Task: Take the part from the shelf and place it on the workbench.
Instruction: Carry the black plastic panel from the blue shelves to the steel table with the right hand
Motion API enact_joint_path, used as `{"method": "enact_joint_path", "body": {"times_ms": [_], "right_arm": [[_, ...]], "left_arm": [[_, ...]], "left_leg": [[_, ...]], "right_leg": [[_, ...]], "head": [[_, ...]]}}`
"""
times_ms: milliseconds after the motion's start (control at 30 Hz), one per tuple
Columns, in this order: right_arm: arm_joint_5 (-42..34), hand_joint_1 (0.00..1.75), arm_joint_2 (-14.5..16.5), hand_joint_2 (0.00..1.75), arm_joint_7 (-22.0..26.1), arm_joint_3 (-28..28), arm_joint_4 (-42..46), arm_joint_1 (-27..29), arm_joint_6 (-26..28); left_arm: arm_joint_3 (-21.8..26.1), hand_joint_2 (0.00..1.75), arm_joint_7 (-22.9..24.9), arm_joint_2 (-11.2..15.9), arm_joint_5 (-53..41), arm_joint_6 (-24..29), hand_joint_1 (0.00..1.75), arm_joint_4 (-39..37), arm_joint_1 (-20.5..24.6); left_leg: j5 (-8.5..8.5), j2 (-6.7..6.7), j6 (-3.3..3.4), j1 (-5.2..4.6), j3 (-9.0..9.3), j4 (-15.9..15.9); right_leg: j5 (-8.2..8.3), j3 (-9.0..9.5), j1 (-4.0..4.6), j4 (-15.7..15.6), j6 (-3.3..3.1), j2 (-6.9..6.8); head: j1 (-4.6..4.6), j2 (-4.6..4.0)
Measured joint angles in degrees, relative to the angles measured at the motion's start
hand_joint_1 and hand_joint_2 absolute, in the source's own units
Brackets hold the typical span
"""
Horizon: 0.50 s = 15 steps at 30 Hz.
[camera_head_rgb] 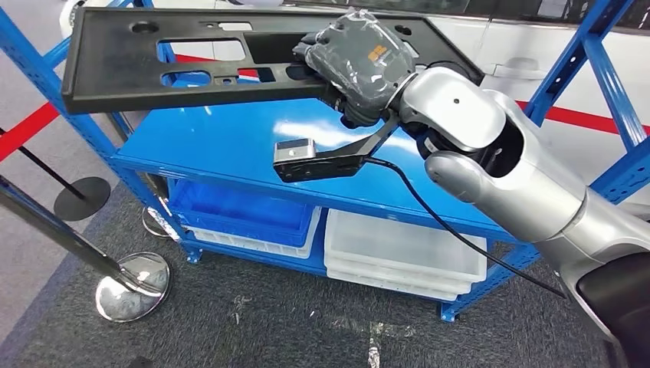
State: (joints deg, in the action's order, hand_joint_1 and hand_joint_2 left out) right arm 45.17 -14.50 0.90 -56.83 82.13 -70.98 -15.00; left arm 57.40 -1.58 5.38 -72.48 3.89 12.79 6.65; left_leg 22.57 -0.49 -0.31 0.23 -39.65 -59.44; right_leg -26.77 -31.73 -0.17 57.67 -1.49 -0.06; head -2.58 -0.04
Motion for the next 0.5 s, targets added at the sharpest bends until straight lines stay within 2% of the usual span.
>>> {"method": "enact_joint_path", "body": {"times_ms": [33,100,133,167,200,233,267,300,333,367,433,467,500], "right_arm": [[-0.1,1.75,0.1,1.75,0.0,0.0,0.0,0.0,0.0],[-0.2,1.75,0.2,1.75,0.0,0.0,0.0,-0.1,-0.1],[-0.2,1.75,0.3,1.75,0.0,-0.1,0.0,-0.1,-0.2],[-0.2,1.75,0.3,1.75,0.0,-0.1,0.0,-0.1,-0.2],[-0.3,1.75,0.3,1.75,0.0,-0.2,0.0,0.0,-0.2],[-0.3,1.75,0.3,1.75,0.0,-0.2,0.0,0.0,-0.3],[-0.3,1.75,0.3,1.75,0.0,-0.3,0.0,-0.1,-0.3],[-0.3,1.75,0.3,1.75,-0.1,-0.3,0.0,-0.1,-0.2],[-0.3,1.75,0.3,1.75,-0.1,-0.3,0.0,-0.1,-0.2],[-0.3,1.75,0.3,1.75,-0.1,-0.3,0.0,-0.2,-0.2],[-0.3,1.75,0.3,1.75,-0.2,-0.3,0.0,-0.3,-0.3],[-0.3,1.75,0.3,1.75,-0.2,-0.3,0.0,-0.3,-0.3],[-0.4,1.75,0.3,1.75,-0.2,-0.3,0.0,-0.4,-0.3]], "left_arm": [[0.0,1.75,0.1,0.0,0.0,0.0,0.00,0.0,0.0],[-0.2,1.75,0.2,0.1,0.0,0.0,0.00,0.0,0.1],[-0.2,1.75,0.3,0.1,-0.1,-0.1,0.00,0.0,0.1],[-0.3,1.75,0.4,0.1,-0.1,-0.1,0.00,0.0,0.1],[-0.4,1.75,0.4,0.1,-0.1,-0.1,0.00,0.0,0.2],[-0.4,1.75,0.5,0.1,-0.1,-0.1,0.00,0.0,0.2],[-0.4,1.75,0.5,0.1,-0.1,-0.1,0.00,0.0,0.3],[-0.4,1.75,0.5,0.2,-0.1,-0.1,0.00,0.0,0.4],[-0.5,1.75,0.6,0.2,-0.1,-0.1,0.00,0.0,0.5],[-0.6,1.75,0.6,0.2,-0.1,-0.1,0.00,0.0,0.5],[-0.7,1.75,0.6,0.2,-0.1,-0.1,0.00,0.0,0.5],[-0.8,1.75,0.7,0.2,-0.1,-0.1,0.00,0.0,0.5],[-0.8,1.75,0.7,0.2,-0.1,-0.1,0.00,0.0,0.6]], "left_leg": [[2.24,-0.02,-0.42,0.04,-0.82,-2.0],[7.58,0.10,-1.28,0.33,-2.69,-8.9],[9.06,0.11,-1.64,0.51,-3.28,-12.1],[9.26,0.14,-1.94,0.71,-3.19,-14.1],[8.37,0.16,-2.18,0.93,-2.20,-14.1],[6.88,0.18,-2.38,1.14,-0.12,-12.1],[5.85,0.19,-2.52,1.32,2.59,-8.6],[5.61,0.13,-2.49,1.27,5.44,-4.6],[5.72,0.01,-2.13,1.14,7.47,-1.6],[6.19,-0.12,-1.69,0.96,8.51,0.2],[5.80,-0.26,-0.48,0.74,8.31,0.8],[5.34,-0.13,0.04,0.80,7.99,0.9],[4.74,0.02,0.71,0.89,7.51,1.0]], "right_leg": [[0.76,-0.52,-0.23,-0.3,-0.31,-0.06],[1.95,-1.78,-0.29,-0.4,-0.67,-0.05],[2.44,-2.49,-0.30,-0.3,-0.63,-0.05],[2.90,-3.24,-0.35,-0.1,-0.52,-0.06],[3.32,-4.01,-0.43,0.1,-0.35,-0.07],[3.70,-4.81,-0.53,0.5,-0.10,-0.08],[4.03,-5.52,-0.62,0.9,0.18,-0.10],[4.30,-6.16,-0.65,1.3,0.51,-0.10],[4.64,-6.57,-0.64,1.5,0.90,-0.12],[5.01,-6.80,-0.61,1.6,1.26,-0.14],[5.95,-7.02,-0.53,1.4,2.03,-0.12],[5.78,-7.28,-0.57,1.5,2.30,-0.04],[4.68,-7.76,-0.56,2.4,2.49,0.01]], "head": [[-0.14,0.00],[-0.52,0.00],[-0.56,0.00],[-0.57,0.00],[-0.57,0.00],[-0.57,0.00],[-0.58,0.00],[-0.59,0.00],[-0.57,0.00],[-0.58,0.00],[-0.57,0.00],[-0.58,0.00],[-0.49,0.00]]}}
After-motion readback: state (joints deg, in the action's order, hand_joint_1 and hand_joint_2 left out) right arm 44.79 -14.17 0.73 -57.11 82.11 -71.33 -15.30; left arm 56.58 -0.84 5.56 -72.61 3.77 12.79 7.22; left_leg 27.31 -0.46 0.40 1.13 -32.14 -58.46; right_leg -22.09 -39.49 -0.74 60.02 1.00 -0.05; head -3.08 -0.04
